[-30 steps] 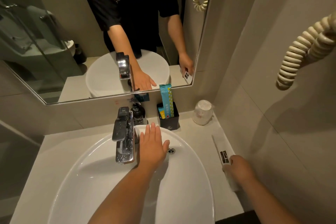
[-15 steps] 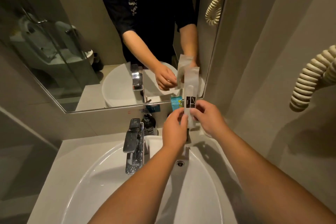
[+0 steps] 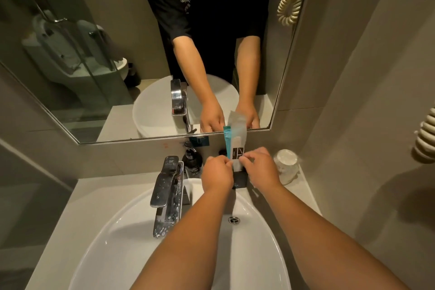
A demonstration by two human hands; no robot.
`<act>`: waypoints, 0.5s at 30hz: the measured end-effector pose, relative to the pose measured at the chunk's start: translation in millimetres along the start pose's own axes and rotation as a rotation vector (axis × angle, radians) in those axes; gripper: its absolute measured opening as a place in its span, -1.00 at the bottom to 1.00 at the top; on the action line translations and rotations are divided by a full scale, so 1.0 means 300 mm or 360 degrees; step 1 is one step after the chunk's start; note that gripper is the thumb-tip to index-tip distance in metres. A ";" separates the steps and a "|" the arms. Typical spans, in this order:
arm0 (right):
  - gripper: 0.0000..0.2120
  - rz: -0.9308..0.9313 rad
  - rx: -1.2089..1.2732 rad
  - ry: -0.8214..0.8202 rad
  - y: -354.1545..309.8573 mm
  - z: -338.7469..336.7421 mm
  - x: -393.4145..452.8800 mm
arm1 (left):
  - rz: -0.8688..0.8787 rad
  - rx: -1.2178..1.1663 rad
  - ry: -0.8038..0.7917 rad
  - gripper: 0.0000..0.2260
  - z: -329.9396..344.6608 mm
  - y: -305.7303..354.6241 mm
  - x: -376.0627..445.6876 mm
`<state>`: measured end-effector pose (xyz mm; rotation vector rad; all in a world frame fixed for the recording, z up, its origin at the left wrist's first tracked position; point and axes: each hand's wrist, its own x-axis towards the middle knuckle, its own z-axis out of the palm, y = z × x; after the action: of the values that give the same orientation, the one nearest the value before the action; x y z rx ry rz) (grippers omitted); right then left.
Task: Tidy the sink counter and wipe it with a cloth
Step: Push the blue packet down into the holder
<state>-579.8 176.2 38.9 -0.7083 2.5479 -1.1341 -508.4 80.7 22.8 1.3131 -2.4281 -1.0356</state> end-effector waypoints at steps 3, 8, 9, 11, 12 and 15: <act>-0.80 0.0102 -0.0172 -0.0038 0.024 0.023 0.010 | -0.0025 0.0149 -0.0096 -0.83 0.014 -0.007 0.010; -0.78 0.0153 -0.0392 -0.0097 0.030 0.038 0.019 | -0.0087 0.0222 -0.0202 -0.81 0.020 -0.026 0.024; -0.78 0.0150 -0.0428 -0.0105 0.029 0.039 0.023 | -0.0096 0.0234 -0.0209 -0.80 0.020 -0.026 0.024; -0.77 0.0144 -0.0513 -0.0130 0.024 0.041 0.032 | -0.0101 0.0253 -0.0201 -0.78 0.021 -0.027 0.019; -0.77 0.0143 -0.0551 -0.0148 0.022 0.042 0.038 | -0.0088 0.0262 -0.0186 -0.78 0.021 -0.028 0.016; -0.79 0.0125 -0.0572 -0.0206 0.024 0.042 0.053 | -0.0021 0.0279 -0.0129 -0.76 0.018 -0.029 -0.005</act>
<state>-590.2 164.1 24.5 -0.7258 2.6667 -0.5886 -504.2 81.4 13.3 1.3666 -2.6263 -0.9133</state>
